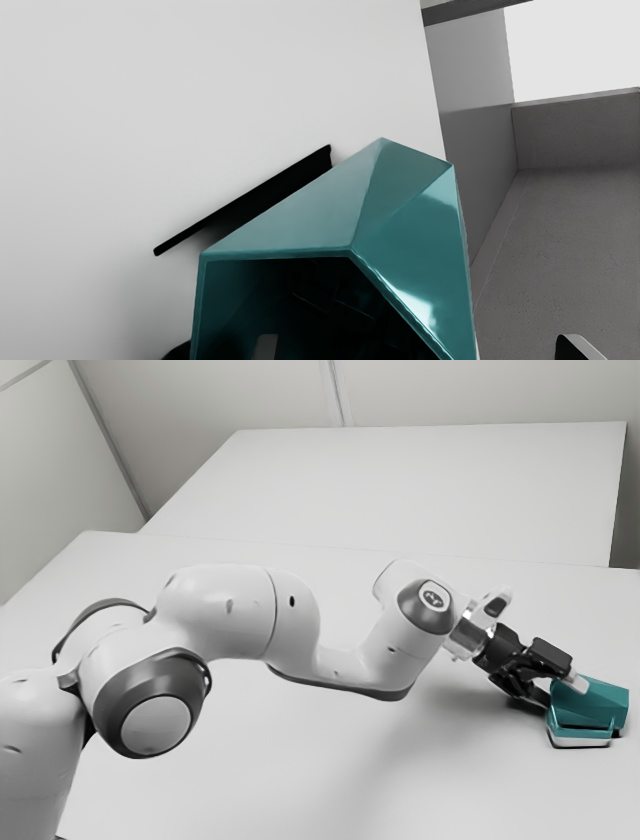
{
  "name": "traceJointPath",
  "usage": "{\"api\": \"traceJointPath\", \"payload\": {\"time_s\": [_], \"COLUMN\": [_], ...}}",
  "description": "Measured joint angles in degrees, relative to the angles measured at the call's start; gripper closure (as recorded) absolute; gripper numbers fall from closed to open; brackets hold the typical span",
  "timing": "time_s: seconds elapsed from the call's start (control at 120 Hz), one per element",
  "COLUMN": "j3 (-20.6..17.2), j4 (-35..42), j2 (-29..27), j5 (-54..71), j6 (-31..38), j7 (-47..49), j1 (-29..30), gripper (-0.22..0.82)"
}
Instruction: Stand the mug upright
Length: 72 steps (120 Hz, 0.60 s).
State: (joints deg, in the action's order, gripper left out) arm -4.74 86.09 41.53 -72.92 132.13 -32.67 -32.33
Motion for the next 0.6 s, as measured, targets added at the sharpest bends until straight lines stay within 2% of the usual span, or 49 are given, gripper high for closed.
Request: {"api": "traceJointPath", "payload": {"time_s": [0.45,0.6], "j3": [0.0,0.1], "j4": [-1.2,-1.3], "j2": [0.7,0.7], "j5": [-2.8,-2.9], "j6": [0.0,0.0], "j7": [0.0,0.0], "j1": [-1.3,-1.3], "gripper": [0.00,0.09]}}
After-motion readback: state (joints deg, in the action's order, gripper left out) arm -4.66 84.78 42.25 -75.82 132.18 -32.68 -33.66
